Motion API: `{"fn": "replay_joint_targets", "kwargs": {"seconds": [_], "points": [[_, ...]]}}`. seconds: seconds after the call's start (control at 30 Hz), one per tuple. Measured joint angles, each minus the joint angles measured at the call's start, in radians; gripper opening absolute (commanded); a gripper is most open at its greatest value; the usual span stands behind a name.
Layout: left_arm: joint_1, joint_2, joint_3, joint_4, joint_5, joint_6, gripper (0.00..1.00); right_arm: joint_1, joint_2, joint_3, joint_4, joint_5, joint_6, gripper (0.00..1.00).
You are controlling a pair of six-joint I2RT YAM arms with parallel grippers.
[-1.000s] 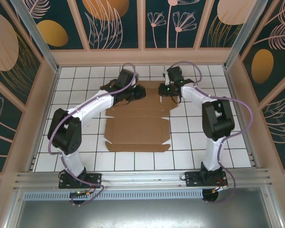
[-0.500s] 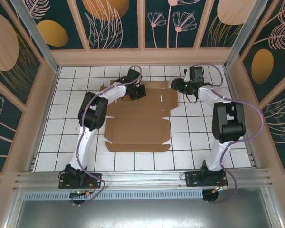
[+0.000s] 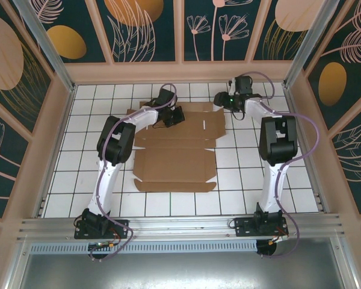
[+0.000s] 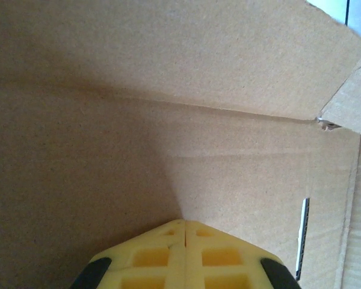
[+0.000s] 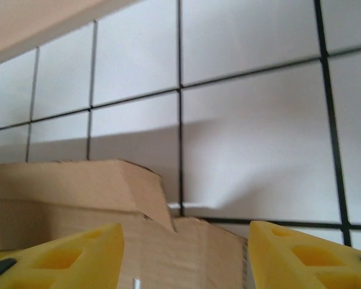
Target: Fold the paper box
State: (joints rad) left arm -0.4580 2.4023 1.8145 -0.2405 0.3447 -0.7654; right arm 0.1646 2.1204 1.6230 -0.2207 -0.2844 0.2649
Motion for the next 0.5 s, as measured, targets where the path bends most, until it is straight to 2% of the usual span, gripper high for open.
{"fn": "replay_joint_targets", "kwargs": {"seconds": [0.27,0.5], "points": [[0.009,-0.015,-0.054,0.073,0.027,-0.049,0.00,0.086,0.125,0.255,-0.084,0.045,0.010,0.57],[0.013,-0.020,-0.073,0.101,0.040,-0.074,0.00,0.084,0.200,0.248,-0.146,0.117,0.053,0.57]]}}
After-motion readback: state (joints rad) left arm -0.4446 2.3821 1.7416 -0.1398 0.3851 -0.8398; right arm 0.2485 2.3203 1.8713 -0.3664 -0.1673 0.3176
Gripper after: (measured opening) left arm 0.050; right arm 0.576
